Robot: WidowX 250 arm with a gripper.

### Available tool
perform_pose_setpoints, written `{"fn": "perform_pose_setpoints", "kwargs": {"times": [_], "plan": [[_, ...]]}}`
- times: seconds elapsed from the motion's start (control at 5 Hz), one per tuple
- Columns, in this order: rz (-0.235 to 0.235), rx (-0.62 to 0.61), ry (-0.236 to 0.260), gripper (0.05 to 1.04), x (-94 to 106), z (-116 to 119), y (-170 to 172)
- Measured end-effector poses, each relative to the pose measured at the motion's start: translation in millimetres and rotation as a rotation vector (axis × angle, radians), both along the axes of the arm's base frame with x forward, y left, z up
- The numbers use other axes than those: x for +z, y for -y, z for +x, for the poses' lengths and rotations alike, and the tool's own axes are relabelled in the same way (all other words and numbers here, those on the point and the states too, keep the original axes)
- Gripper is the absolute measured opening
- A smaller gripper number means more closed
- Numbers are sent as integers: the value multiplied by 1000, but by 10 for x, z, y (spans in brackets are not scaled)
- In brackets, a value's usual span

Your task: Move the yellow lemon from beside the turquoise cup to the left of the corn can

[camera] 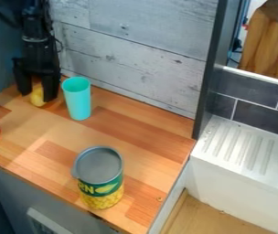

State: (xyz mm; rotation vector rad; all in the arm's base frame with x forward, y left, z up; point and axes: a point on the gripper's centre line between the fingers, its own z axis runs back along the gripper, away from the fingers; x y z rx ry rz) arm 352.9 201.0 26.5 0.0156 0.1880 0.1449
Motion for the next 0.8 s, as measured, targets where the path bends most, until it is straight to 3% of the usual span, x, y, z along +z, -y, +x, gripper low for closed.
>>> {"fn": "perform_pose_setpoints", "kwargs": {"times": [0.2, 0.4, 0.6, 0.8], "plan": [[-15, 14, -36, 961, -108, -14, 6], [-40, 11, -29, 716, -118, 10, 37], [-55, 23, -14, 692, -133, -3, 30], [-43, 67, 50, 690, 84, -148, -35]]}}
